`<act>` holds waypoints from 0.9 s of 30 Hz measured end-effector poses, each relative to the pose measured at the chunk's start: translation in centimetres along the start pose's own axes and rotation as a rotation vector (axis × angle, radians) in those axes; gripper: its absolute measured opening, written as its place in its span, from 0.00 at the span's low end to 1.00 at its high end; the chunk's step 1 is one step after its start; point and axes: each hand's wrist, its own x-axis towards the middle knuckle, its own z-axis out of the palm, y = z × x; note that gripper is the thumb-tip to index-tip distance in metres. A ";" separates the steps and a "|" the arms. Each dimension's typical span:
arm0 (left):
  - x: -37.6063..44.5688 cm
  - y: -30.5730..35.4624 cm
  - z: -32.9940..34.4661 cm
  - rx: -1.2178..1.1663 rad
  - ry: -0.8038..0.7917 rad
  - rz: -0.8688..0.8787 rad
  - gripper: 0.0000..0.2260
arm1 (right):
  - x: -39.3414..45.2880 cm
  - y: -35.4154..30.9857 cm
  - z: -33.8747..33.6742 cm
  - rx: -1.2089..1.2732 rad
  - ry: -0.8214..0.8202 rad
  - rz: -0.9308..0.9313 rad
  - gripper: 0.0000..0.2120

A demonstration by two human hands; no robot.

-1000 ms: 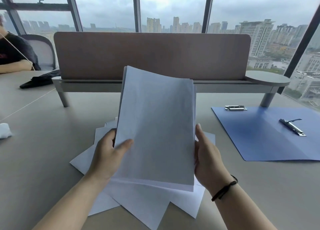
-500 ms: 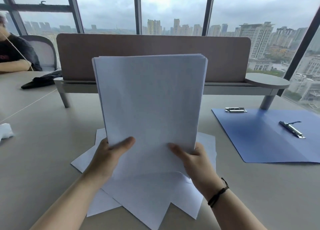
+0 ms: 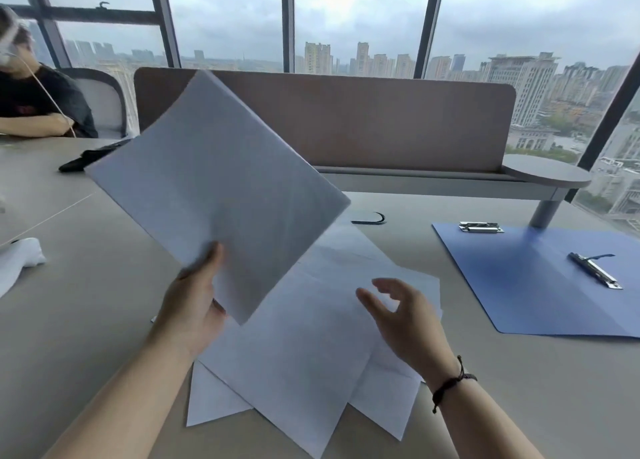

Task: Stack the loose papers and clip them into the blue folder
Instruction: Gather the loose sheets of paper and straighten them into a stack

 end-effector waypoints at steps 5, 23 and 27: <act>-0.2 0.1 0.2 -0.214 -0.043 -0.193 0.11 | 0.5 -1.7 0.6 -0.473 -0.216 -0.004 0.48; -0.5 -0.9 0.9 0.083 -0.071 -0.093 0.09 | 3.4 -3.1 0.2 -0.118 -0.325 -0.034 0.13; -0.6 -1.0 1.0 0.233 -0.045 0.027 0.08 | 1.3 -1.4 -1.8 0.629 -0.177 0.159 0.18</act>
